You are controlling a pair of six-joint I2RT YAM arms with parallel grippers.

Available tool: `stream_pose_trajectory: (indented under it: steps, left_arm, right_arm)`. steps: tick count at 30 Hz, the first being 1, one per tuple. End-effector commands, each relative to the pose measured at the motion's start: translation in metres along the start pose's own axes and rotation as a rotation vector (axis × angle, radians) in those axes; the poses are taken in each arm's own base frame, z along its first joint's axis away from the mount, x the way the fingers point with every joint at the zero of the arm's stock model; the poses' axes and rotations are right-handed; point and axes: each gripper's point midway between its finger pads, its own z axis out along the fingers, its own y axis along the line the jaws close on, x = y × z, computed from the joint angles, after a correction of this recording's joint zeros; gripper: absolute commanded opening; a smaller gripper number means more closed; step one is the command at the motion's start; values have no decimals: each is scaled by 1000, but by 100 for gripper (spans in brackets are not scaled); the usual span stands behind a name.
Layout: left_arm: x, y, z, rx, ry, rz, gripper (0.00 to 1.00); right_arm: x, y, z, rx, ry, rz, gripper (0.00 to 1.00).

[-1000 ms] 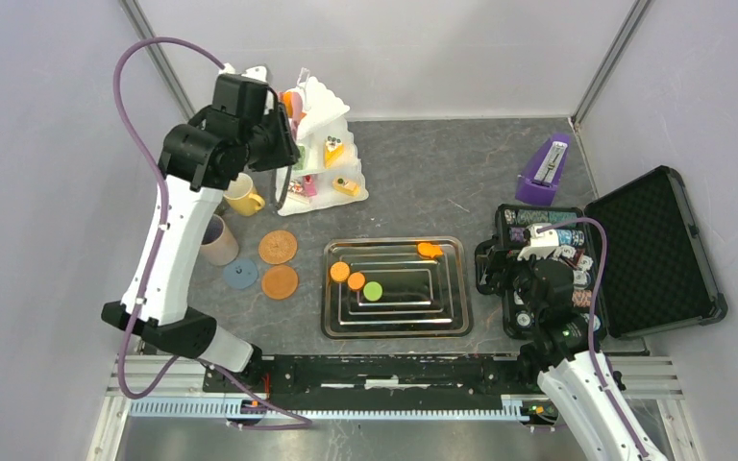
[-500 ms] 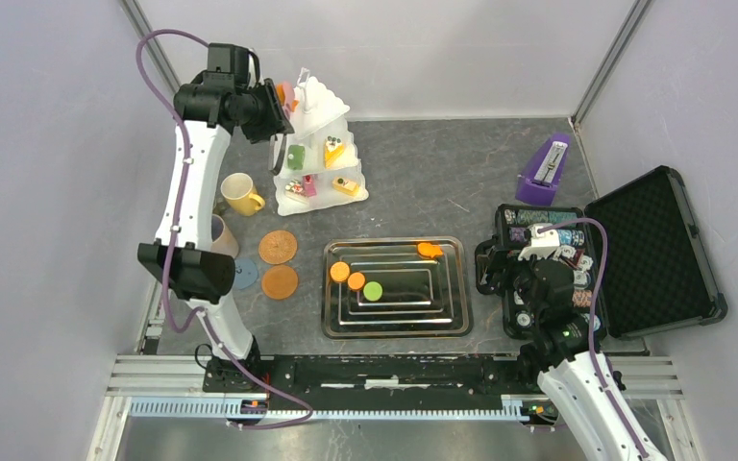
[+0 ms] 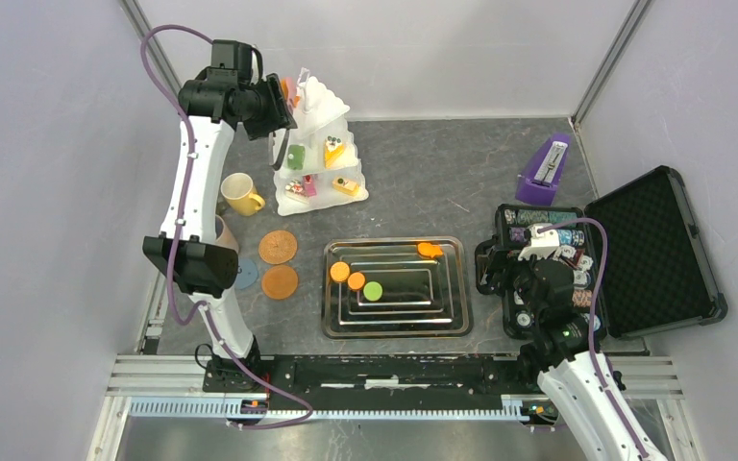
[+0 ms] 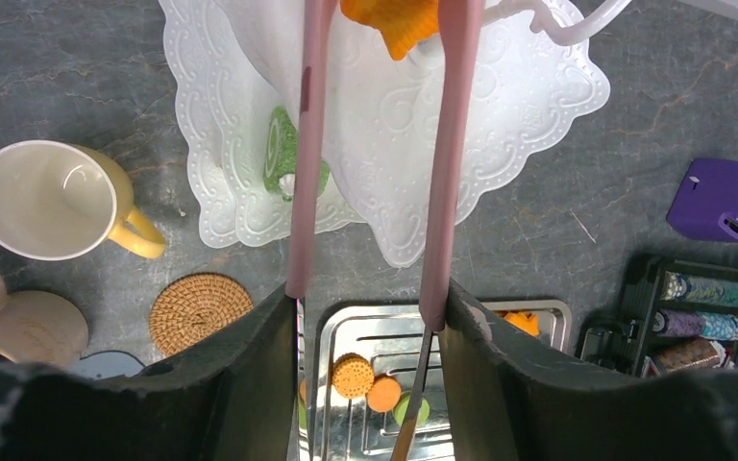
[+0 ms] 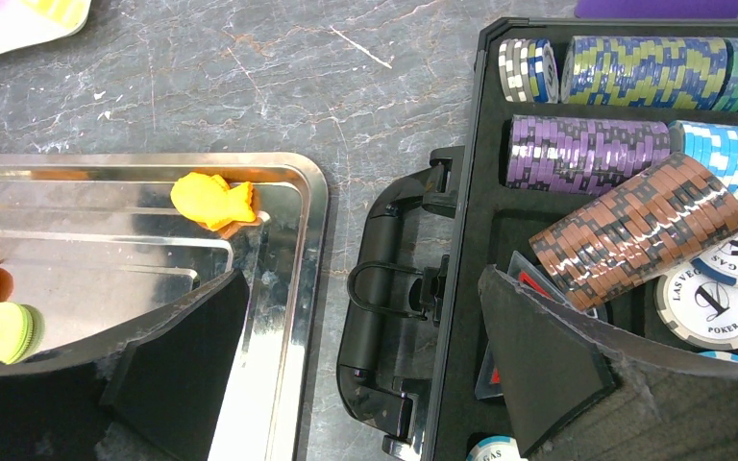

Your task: Serve the afternoon tea

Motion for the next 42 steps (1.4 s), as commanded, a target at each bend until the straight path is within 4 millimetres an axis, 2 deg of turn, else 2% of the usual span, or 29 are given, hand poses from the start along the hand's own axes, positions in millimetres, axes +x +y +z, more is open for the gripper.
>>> stream_pose_trajectory:
  steps: [1, 5, 8, 10, 12, 14, 16, 18, 20, 22, 24, 29, 31, 34, 36, 42]
  left_arm:
    - [-23, -4, -13, 15, -93, 68, 60]
    - [-28, 0, -20, -10, -119, 75, 60]
    - [-34, 1, -33, -25, -150, 84, 59]
    - [-44, 9, -51, -81, -215, 74, 56]
    - [-55, 18, -80, -134, -311, 53, 55]
    - [-60, 19, -113, -127, -411, 40, 55]
    - [-57, 9, -136, -58, -468, 60, 55]
    - [-44, -10, -149, 48, -471, 122, 55]
    - [-11, -38, -149, 168, -420, 254, 56]
    - [36, -70, -145, 261, -359, 441, 58]
    - [87, -85, -131, 320, -271, 603, 59]
    - [206, -110, -86, 444, -31, 810, 58]
    - [250, -112, -64, 458, 44, 931, 58]
    - [288, -108, -34, 408, 128, 1092, 56]
    - [302, -108, -18, 396, 169, 1185, 57]
    - [315, -115, 29, 313, 221, 1392, 59]
  right_arm:
    - [-9, 0, 0, 8, -27, 6, 98]
    - [-10, -1, -1, 9, -30, 6, 98]
    - [-8, 0, 0, 8, -26, 7, 98]
    - [-7, -1, 0, 8, -21, 8, 98]
    - [-9, 0, -1, 7, -26, 7, 98]
    - [-10, 0, -1, 8, -27, 6, 98]
    - [-9, 0, -1, 8, -26, 9, 98]
    - [-9, -1, 0, 9, -25, 7, 98]
    - [-9, -1, 0, 10, -26, 7, 98]
    - [-11, 0, 0, 9, -32, 7, 98]
    - [-12, -1, 1, 11, -36, 6, 98]
    - [-12, -2, 1, 18, -33, 6, 98]
    - [-12, -2, 0, 20, -35, 7, 98]
    - [-12, -3, -1, 26, -36, 12, 98]
    - [-12, -3, -2, 26, -38, 14, 98]
    - [-12, -4, -3, 29, -46, 19, 98]
